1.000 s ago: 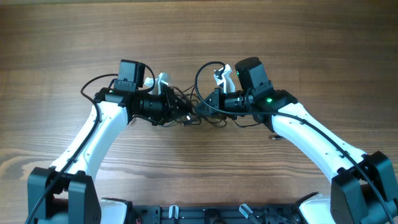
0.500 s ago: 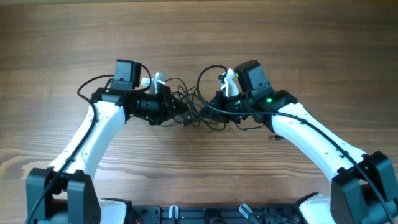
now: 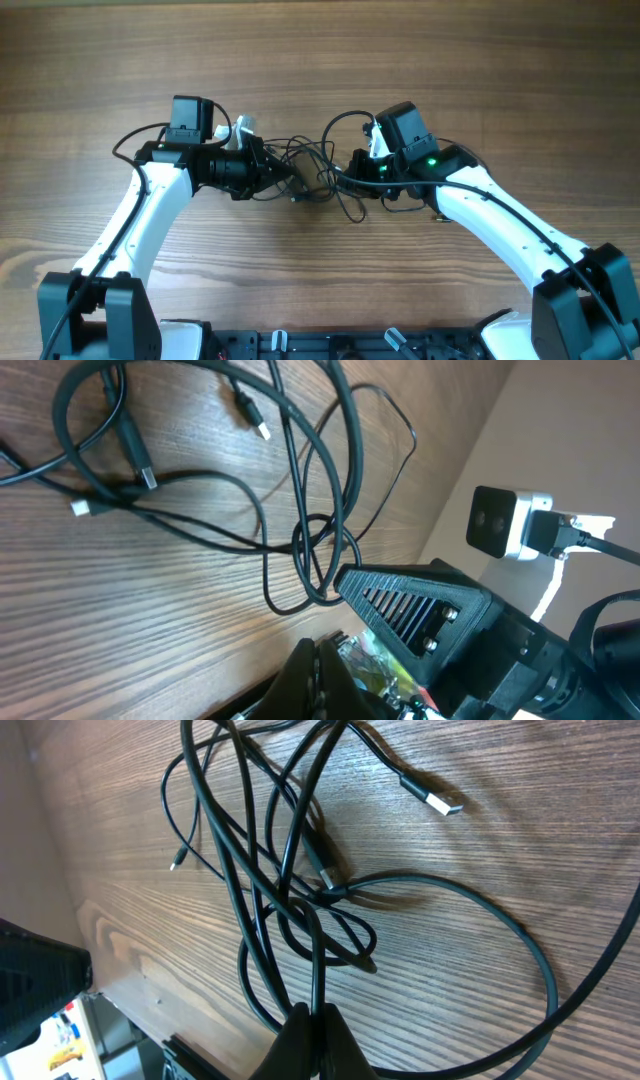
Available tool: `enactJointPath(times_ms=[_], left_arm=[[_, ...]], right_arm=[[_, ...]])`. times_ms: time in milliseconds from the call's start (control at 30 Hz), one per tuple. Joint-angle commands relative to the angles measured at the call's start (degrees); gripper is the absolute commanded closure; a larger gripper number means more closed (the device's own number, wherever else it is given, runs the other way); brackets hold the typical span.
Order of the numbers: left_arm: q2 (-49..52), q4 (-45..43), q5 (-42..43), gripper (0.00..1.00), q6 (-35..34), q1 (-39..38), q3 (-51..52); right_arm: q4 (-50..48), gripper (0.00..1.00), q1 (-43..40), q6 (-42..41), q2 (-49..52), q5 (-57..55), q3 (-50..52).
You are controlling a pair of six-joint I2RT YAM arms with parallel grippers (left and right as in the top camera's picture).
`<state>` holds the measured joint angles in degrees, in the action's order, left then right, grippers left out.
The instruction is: Untangle cables
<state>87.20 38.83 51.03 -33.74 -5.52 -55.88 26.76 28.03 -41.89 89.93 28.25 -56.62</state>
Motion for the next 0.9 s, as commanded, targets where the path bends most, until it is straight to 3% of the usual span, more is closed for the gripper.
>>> enactJointPath(times_ms=[0, 67, 133, 867], left_arm=[[-0.2, 1.2, 0.5, 0.87, 0.5, -1.9, -0.4], [-0.2, 1.1, 0.5, 0.76, 0.5, -3.7, -0.4], [-0.2, 1.1, -0.2, 0.72, 0.5, -5.3, -0.4], [-0.2, -2.6, -3.1, 0.78, -2.8, -6.9, -0.4]], right_arm=[[-2.4, 0.96, 0.0, 1.3, -0.2, 4.0, 0.0], [-5.6, 0.96, 0.0, 1.3, -0.2, 8.0, 0.0], [-8.4, 0.96, 0.0, 1.2, -0.2, 11.4, 0.0], [-10.0, 0.96, 0.2, -0.1, -0.2, 16.9, 0.0]])
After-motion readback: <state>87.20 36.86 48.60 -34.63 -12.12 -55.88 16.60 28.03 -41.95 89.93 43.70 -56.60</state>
